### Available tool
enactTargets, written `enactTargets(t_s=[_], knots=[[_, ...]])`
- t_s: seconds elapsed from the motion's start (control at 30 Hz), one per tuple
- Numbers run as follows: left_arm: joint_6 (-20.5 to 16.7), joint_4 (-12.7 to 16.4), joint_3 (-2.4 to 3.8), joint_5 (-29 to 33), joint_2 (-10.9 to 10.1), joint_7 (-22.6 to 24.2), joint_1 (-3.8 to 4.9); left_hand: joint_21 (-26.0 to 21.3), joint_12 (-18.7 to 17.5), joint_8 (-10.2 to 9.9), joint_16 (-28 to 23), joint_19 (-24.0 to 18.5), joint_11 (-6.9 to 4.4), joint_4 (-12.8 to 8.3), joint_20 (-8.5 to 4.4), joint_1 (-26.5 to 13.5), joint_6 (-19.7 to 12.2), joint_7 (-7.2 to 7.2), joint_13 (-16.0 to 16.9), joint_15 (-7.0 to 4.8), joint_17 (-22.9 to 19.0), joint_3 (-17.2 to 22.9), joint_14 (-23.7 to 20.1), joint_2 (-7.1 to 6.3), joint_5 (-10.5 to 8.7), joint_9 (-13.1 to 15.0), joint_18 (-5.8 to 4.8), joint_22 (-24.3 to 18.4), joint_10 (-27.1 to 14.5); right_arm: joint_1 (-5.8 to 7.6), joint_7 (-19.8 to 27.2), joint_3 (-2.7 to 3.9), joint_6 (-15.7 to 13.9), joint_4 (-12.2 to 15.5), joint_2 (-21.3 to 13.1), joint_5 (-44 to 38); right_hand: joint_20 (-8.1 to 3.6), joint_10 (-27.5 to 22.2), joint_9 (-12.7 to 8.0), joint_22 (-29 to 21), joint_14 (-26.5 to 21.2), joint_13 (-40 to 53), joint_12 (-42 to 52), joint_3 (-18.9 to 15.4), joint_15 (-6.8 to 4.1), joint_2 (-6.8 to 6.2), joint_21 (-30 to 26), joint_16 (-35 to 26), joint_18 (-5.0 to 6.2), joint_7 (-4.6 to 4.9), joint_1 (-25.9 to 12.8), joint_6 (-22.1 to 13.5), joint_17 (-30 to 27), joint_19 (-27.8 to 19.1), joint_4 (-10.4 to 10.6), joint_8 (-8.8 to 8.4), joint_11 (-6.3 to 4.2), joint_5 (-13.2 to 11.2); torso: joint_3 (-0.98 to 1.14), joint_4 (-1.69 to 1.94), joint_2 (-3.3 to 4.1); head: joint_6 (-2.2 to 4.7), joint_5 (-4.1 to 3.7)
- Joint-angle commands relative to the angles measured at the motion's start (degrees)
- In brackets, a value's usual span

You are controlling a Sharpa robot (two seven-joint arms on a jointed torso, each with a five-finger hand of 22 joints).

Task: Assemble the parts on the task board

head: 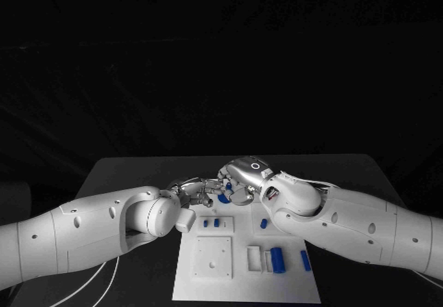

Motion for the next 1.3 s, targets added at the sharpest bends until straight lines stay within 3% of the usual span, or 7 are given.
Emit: enactTargets(t_s=[0.03, 0.07, 0.23, 0.97, 1.03, 1.13, 1.3], knots=[[0.43, -0.08, 0.06, 0.28, -0.01, 0.94, 0.06, -0.36, -0.30, 0.25, -0.30, -0.11, -0.03, -0.05, -1.66, -0.17, 0.51, -0.08, -0.02, -0.39, 0.08, 0.32, -0.15, 0.58, 0.20, 0.14, 0.79, 0.08, 0.44, -0.03, 0.33, -0.02, -0.49, -0.05, -0.03, 0.78, -0.19, -0.36, -0.84, 0.46, -0.28, -0.10, -0.30, -0.78, 0.70, -2.18, -0.28, -0.35, 3.03, 0.96, -0.07, -1.67, -0.12, -0.42, 0.16, -0.96, 0.70, 0.18, -0.02, -0.01, -0.01, 0.00, -0.01], [0.47, -0.08, 0.06, 0.27, -0.01, 0.91, 0.06, -0.36, -0.30, 0.26, -0.30, -0.11, -0.03, -0.07, -1.67, -0.17, 0.52, -0.09, -0.02, -0.40, 0.09, 0.34, -0.15, 0.58, 0.20, 0.15, 0.79, 0.09, 0.46, -0.03, 0.31, -0.02, -0.51, -0.05, -0.02, 0.78, -0.18, -0.56, -0.96, 0.45, -0.43, -0.10, -0.37, -1.15, 0.87, -2.83, -0.36, -0.43, 3.03, 1.14, -0.04, -2.10, -0.14, -0.53, 0.09, -1.18, 0.89, 0.17, -0.02, -0.01, -0.01, 0.00, -0.01], [0.61, -0.05, 0.06, 0.17, -0.03, 0.87, 0.06, -0.36, -0.31, 0.29, -0.29, -0.13, -0.06, -0.14, -1.69, -0.15, 0.57, -0.11, 0.00, -0.42, 0.13, 0.42, -0.14, 0.59, 0.21, 0.16, 0.78, 0.12, 0.53, -0.03, 0.10, -0.02, -0.84, -0.11, -0.08, 0.79, -0.04, -1.31, -1.32, 0.47, -1.05, -0.05, -0.44, -3.60, 1.54, -3.60, -0.80, -0.71, 3.03, 1.80, 0.29, -3.57, -0.19, -1.18, -0.62, -1.86, 1.54, 0.20, 0.00, 0.02, 0.00, -0.03, -0.02], [-1.22, -0.61, 0.06, -3.01, -0.15, 1.32, 0.06, -0.33, -0.40, 0.47, -0.15, 0.03, -0.22, -0.71, -1.90, 0.19, 0.86, -0.22, 0.12, -0.58, 0.44, 1.11, 0.11, 0.65, 0.55, 0.24, 0.73, 0.31, 1.00, -0.04, 0.05, -0.02, -2.22, 0.10, -1.82, 1.14, 0.23, -1.90, -1.53, 0.54, -1.51, -0.04, -0.39, -5.65, 1.86, -3.75, -1.23, -0.90, 3.03, 2.11, 0.84, -4.31, -0.27, -1.81, -1.76, -2.08, 1.86, 0.19, -0.01, 0.02, 0.01, -0.03, 0.09], [-1.98, -0.76, 0.06, -4.83, -0.23, 1.18, 0.06, -0.33, -0.43, 0.58, -0.07, 0.14, -0.29, -0.92, -1.97, 0.30, 1.02, -0.23, 0.19, -0.65, 0.60, 1.47, 0.23, 0.48, 1.44, 0.32, 0.68, 0.37, 1.22, -0.04, 0.04, -0.02, -2.49, 0.20, -2.41, 1.45, 0.24, -1.91, -1.53, 0.54, -1.51, -0.04, -0.39, -5.64, 1.86, -3.75, -1.24, -0.91, 3.03, 2.11, 0.89, -4.31, -0.27, -1.82, -1.79, -2.07, 1.86, 0.20, 0.00, 0.02, 0.00, -0.01, 0.21], [-2.71, -0.92, 0.06, -5.70, -0.36, 1.20, 0.06, -0.32, -0.43, 0.87, 0.06, 0.41, -0.44, -1.26, -2.11, 0.19, 1.37, -0.33, 0.34, -0.79, 0.89, 1.95, 0.40, 0.07, 4.91, 0.65, 0.59, 0.49, 1.71, -0.04, 0.05, -0.02, -2.75, 0.34, -3.29, 1.91, 0.24, -1.91, -1.54, 0.53, -1.51, -0.05, -0.39, -5.58, 1.85, -3.76, -1.27, -0.92, 3.03, 2.11, 0.97, -4.31, -0.28, -1.83, -1.81, -2.07, 1.86, 0.22, 0.00, 0.03, -0.01, 0.07, 0.35], [-3.96, -1.10, 0.06, -6.95, -0.55, 1.25, 0.06, -0.34, -0.36, 1.09, 0.25, 0.67, -0.64, -1.44, -2.28, -0.02, 1.56, -0.44, 0.69, -0.99, 1.22, 2.16, 0.62, 0.09, 6.31, 1.04, 0.52, 0.59, 2.32, -0.05, 0.10, -0.01, -3.14, 0.67, -4.79, 2.70, 0.25, -1.91, -1.55, 0.52, -1.51, -0.06, -0.38, -5.49, 1.85, -3.79, -1.31, -0.93, 3.03, 2.10, 1.09, -4.30, -0.30, -1.84, -1.86, -2.05, 1.86, 0.23, 0.00, 0.02, 0.00, 0.07, 0.50]])
